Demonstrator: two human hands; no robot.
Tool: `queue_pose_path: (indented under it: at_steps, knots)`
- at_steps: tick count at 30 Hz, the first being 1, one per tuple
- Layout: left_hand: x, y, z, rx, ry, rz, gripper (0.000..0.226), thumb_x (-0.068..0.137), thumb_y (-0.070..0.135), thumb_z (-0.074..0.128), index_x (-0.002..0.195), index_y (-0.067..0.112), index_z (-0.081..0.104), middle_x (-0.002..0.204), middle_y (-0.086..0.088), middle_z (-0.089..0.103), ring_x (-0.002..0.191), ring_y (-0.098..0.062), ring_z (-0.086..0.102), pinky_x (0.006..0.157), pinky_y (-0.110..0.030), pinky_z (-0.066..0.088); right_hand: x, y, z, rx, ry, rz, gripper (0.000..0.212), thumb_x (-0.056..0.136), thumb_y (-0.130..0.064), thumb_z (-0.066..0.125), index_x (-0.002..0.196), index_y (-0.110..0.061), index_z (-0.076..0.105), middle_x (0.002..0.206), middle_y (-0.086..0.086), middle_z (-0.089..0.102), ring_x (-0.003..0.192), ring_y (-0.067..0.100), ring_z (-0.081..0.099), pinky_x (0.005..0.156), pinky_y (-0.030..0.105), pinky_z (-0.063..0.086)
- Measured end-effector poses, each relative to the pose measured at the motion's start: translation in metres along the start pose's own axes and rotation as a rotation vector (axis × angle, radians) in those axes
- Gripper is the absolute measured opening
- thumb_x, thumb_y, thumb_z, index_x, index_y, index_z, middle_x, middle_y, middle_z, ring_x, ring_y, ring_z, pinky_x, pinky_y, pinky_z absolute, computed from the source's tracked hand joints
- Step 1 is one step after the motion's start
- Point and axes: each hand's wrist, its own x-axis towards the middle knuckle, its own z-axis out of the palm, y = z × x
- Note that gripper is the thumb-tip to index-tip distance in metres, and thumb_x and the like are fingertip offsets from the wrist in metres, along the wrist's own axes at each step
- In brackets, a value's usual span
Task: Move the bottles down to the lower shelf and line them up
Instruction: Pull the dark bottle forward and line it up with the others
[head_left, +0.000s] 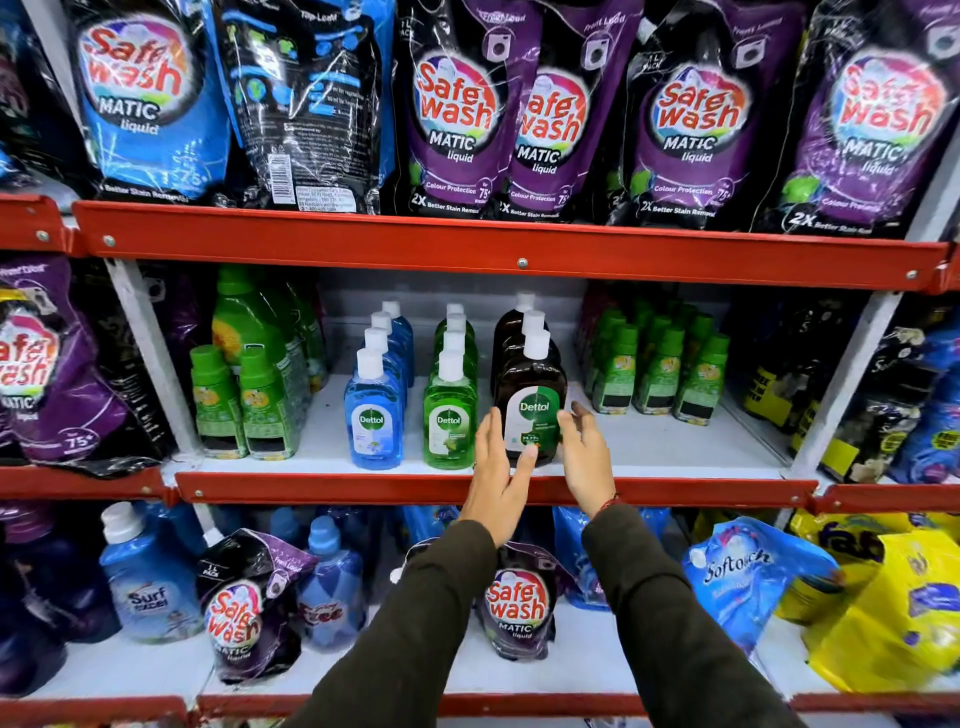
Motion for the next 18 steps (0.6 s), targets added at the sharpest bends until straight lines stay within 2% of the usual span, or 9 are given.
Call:
queue_pose_path:
  at_steps: [3,7,9,15,18]
  knots:
    - [0.01,0.007,0.005,-0.08,-0.022,-0.142,0.075,0.104,0.045,0.038,0.16,0.017,-0.005,0.17,-0.003,-0.008,0.156,-0.013,-0.004,0.117,-0.023,0.0,-0.003,0.003,-0.003,-0.196,-0.06,0.002,0.05,0.097,-0.006,0.043,0.146,-0.006,0.038,0.141,0.017,0.055,0.13,0.03,0.052,0.108,0.034,0.042]
    - [0.023,0.006,0.004,-0.067,-0.072,-0.208,0.078,0.103,0.048,0.037,0.16,0.015,-0.006,0.17,-0.006,-0.005,0.157,-0.017,-0.004,0.122,-0.031,0.0,-0.006,0.007,-0.004,-0.332,-0.118,-0.027,0.051,0.088,0.004,0.043,0.138,-0.007,0.048,0.128,0.021,0.064,0.119,0.035,0.061,0.102,0.044,0.049]
    - [0.025,0.002,0.001,-0.075,-0.083,-0.195,0.076,0.104,0.045,0.039,0.16,0.015,-0.002,0.17,-0.005,0.001,0.157,-0.017,0.002,0.122,-0.029,0.004,-0.006,0.009,-0.005,-0.324,-0.105,-0.03,0.051,0.087,0.005,0.044,0.137,-0.006,0.049,0.127,0.021,0.065,0.119,0.035,0.061,0.103,0.044,0.049]
    - [0.023,-0.002,-0.001,-0.074,-0.07,-0.162,0.07,0.105,0.037,0.042,0.16,0.017,0.005,0.169,-0.003,0.014,0.155,-0.016,0.013,0.113,-0.019,0.009,-0.007,0.006,-0.01,-0.307,-0.117,-0.028,0.05,0.089,0.006,0.045,0.138,-0.002,0.048,0.131,0.018,0.063,0.123,0.03,0.059,0.1,0.026,0.043]
    - [0.022,-0.002,0.0,-0.064,-0.075,-0.142,0.07,0.105,0.038,0.041,0.16,0.017,0.004,0.169,-0.003,0.012,0.155,-0.016,0.011,0.114,-0.02,0.008,-0.008,0.006,-0.01,-0.301,-0.116,-0.026,0.049,0.09,0.005,0.046,0.138,-0.002,0.047,0.131,0.017,0.063,0.123,0.029,0.059,0.098,0.024,0.042]
